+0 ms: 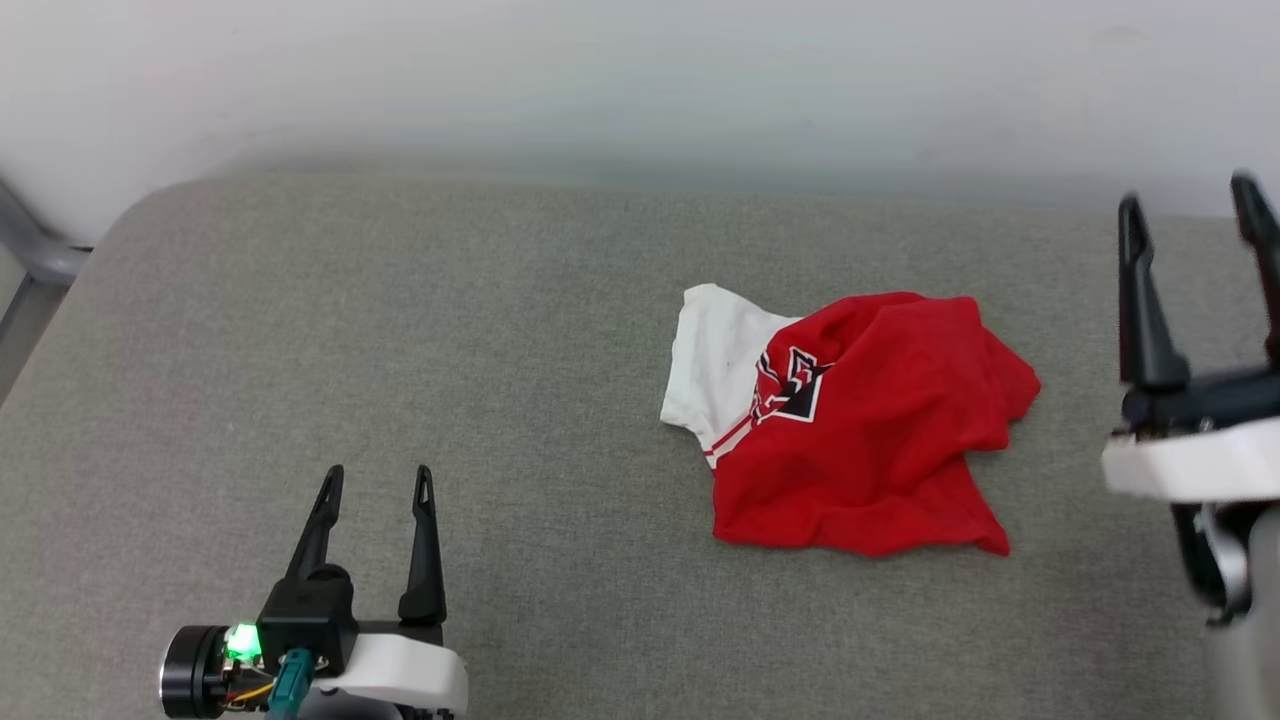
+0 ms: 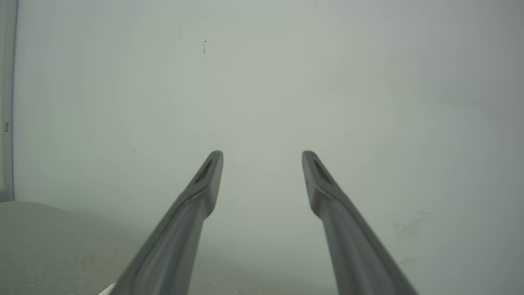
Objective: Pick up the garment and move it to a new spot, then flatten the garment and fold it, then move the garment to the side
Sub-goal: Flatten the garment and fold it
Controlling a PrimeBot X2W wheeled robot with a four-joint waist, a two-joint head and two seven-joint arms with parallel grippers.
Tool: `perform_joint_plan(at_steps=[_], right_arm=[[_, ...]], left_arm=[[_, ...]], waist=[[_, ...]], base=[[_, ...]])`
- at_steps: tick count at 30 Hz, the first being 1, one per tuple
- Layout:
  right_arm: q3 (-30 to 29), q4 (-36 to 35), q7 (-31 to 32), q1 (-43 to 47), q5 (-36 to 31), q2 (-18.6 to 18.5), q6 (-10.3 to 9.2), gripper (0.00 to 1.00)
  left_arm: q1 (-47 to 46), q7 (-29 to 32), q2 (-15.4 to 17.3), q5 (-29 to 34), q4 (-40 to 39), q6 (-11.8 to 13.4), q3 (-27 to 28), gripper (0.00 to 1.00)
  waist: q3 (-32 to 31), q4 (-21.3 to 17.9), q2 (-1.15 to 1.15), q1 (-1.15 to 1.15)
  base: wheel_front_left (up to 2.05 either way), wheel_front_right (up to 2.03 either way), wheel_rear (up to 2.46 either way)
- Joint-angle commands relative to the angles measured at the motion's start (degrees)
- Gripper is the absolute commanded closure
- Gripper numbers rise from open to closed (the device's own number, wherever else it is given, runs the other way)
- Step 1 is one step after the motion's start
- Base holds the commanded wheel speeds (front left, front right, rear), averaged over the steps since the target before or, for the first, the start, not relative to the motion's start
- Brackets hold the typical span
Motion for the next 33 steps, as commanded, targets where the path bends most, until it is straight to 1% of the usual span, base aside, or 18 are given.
perform_joint_plan(at_steps=[1,5,7,9,11,14,17,19,21,25,27,29,33], right_arm=[[0.5,0.4,-0.1,-1.7,0.2,-0.7,-0.04,0.00],[4.3,5.9,0.0,-9.1,2.0,-6.9,-0.05,0.00],[7.4,9.1,2.5,-12.7,3.3,-10.3,-0.05,0.00],[11.5,12.0,7.1,-16.4,4.9,-14.2,-0.05,0.00],[15.6,14.6,12.3,-19.3,7.3,-17.2,-0.05,0.00],[23.0,16.8,22.0,-22.7,13.6,-21.8,-0.05,0.00],[31.6,17.0,32.1,-25.2,21.2,-26.8,-0.06,0.00],[35.8,17.0,38.4,-26.5,26.3,-29.5,-0.06,0.00],[38.8,17.1,44.1,-28.1,30.4,-31.9,-0.06,0.00],[42.6,19.2,50.5,-30.2,36.2,-34.0,-0.06,0.00],[44.1,20.8,52.9,-31.2,37.7,-34.6,-0.06,0.00],[46.1,22.4,54.4,-31.7,38.3,-34.9,-0.06,0.00],[50.3,26.3,55.6,-30.4,39.9,-34.4,-0.03,0.00]], left_arm=[[-0.6,-0.2,-0.3,0.3,-0.2,-0.1,-0.2,0.00],[-1.9,-0.2,-0.6,0.1,-0.3,-0.1,-0.6,0.00],[-2.5,-0.2,-0.7,0.0,-0.3,-0.1,-0.8,0.00],[-3.1,-0.2,-0.8,-0.1,-0.5,0.0,-1.1,0.00],[-3.8,-0.2,-1.0,-0.3,-0.7,0.1,-1.3,0.00],[-4.8,-0.2,-1.2,-0.4,-1.1,0.3,-1.5,0.00],[-5.7,-0.2,-1.3,-0.4,-1.3,0.4,-1.9,0.00],[-6.4,-0.2,-1.4,-0.5,-1.5,0.5,-2.1,0.00],[-7.1,-0.2,-1.4,-0.7,-1.7,0.6,-2.5,0.00],[-8.7,-0.2,-1.5,-1.1,-1.7,1.0,-3.6,0.00],[-9.5,-0.2,-1.6,-1.6,-1.7,1.2,-4.3,0.00],[-10.1,-0.2,-1.6,-2.1,-1.7,1.5,-4.9,0.00],[-10.7,-0.2,-1.6,-3.0,-1.7,2.3,-6.0,0.00]], waist=[[0.7,0.5,0.00,0.00],[2.6,1.5,0.00,0.00],[3.5,2.1,0.00,0.00],[4.6,2.7,0.00,0.00],[5.6,3.1,0.00,0.00],[7.4,3.8,0.00,0.00],[9.0,4.4,0.00,0.00],[10.1,4.7,0.00,0.00],[11.4,5.2,0.00,0.00],[13.7,6.5,0.00,0.00],[14.9,7.2,0.00,0.00],[15.8,7.8,0.00,0.00],[16.7,8.8,0.00,0.00]], base=[[0.00,0.00,0.00],[0.00,0.00,0.00],[0.00,0.00,0.00],[0.00,0.00,0.00],[0.00,0.00,0.00],[0.00,0.00,0.00],[0.00,0.00,0.00],[0.00,0.00,0.00],[0.00,0.00,0.00],[0.00,0.00,0.00],[0.00,0.00,0.00],[0.00,0.00,0.00],[0.00,0.00,0.00]])
